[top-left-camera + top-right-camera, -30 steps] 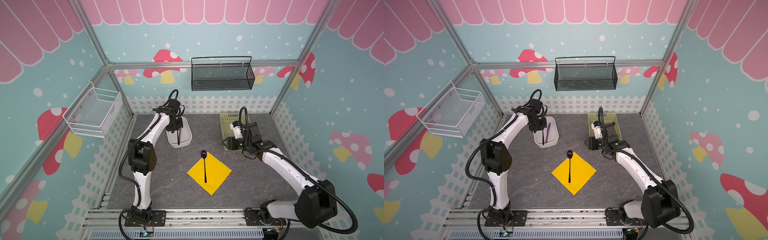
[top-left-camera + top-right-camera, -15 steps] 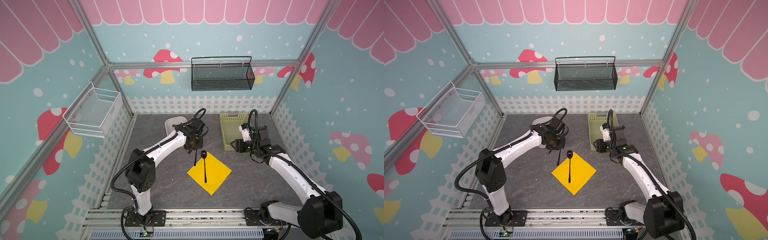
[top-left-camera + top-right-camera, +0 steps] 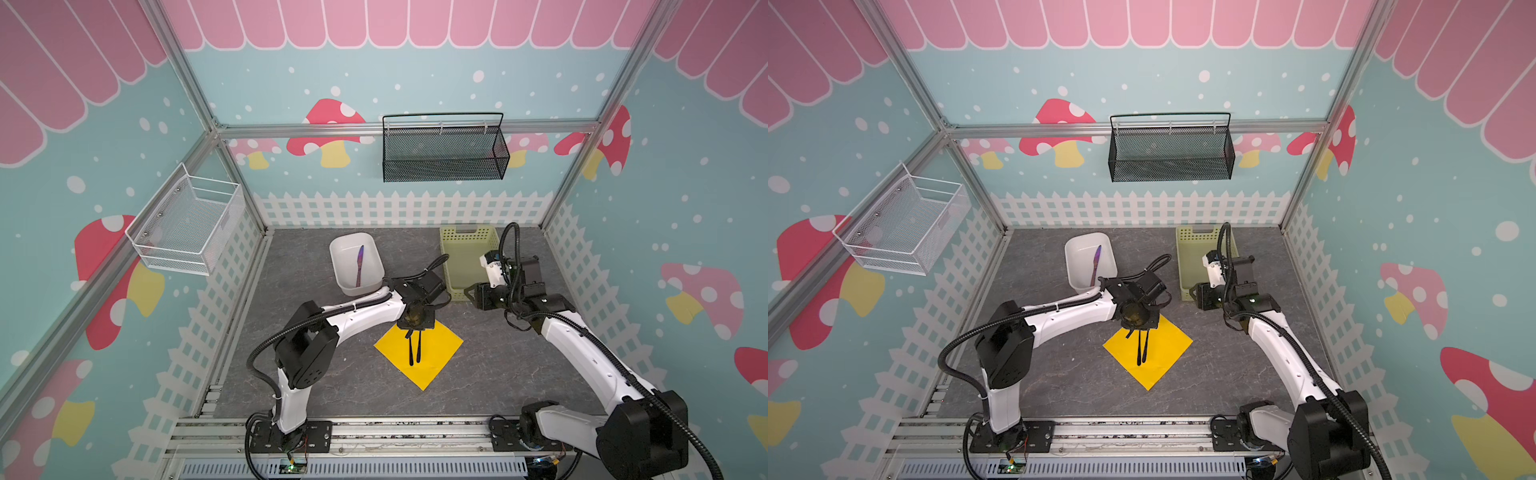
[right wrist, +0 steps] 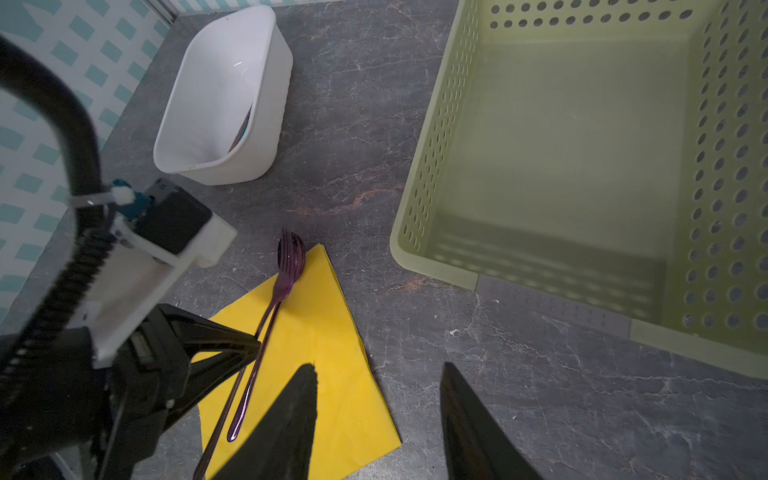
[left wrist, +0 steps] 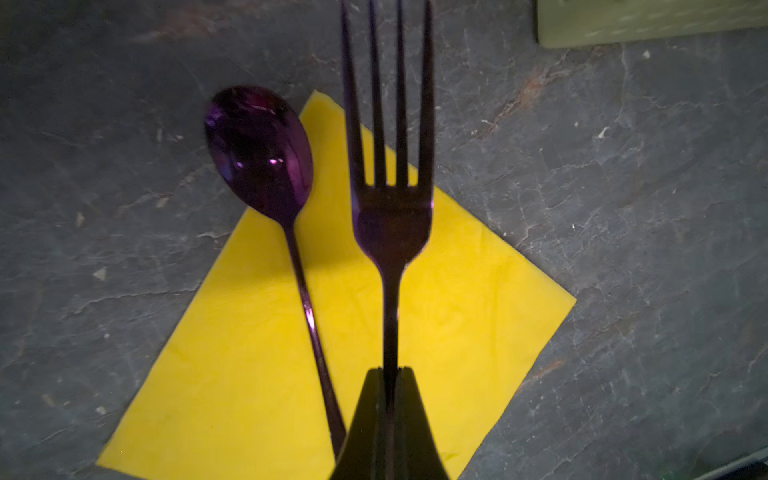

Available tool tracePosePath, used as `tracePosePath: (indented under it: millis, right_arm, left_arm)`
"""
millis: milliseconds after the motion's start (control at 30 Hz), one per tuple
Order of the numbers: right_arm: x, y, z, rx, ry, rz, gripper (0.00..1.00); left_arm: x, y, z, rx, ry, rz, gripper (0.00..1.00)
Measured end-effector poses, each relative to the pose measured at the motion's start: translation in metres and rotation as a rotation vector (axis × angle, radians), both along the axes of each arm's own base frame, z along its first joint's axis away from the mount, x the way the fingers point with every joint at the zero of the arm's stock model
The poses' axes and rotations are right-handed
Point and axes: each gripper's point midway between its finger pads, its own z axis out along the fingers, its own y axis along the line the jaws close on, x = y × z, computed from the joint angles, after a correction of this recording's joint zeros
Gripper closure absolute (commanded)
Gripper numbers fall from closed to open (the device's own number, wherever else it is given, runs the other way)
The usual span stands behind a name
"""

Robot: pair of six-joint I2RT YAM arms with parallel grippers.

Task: Place the utensils on the paper napkin and roll it up
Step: 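Lift the purple fork with the left gripper and lower it beside the spoon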

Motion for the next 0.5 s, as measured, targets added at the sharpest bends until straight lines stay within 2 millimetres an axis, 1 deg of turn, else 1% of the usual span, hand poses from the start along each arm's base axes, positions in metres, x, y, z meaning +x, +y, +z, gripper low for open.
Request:
tracePosePath:
  millis: [100, 200, 500]
  right_arm:
    - [-0.001, 0.000, 0.003, 0.003, -0.010, 0.004, 0.50]
    - [-0.003, -0.001, 0.004, 0.006, -0.016, 0.005, 0.50]
    - [-0.005, -0.001, 0.003, 0.009, -0.015, 0.010, 0.50]
  left_arm:
    - [-0.002, -0.004, -0.014, 0.022, 0.013, 0.008, 1.00]
    - [0.000, -0.001, -0.023, 0.044, 0.014, 0.027, 1.00]
    - [0.006, 0.001, -0.025, 0.052, -0.008, 0.060, 1.00]
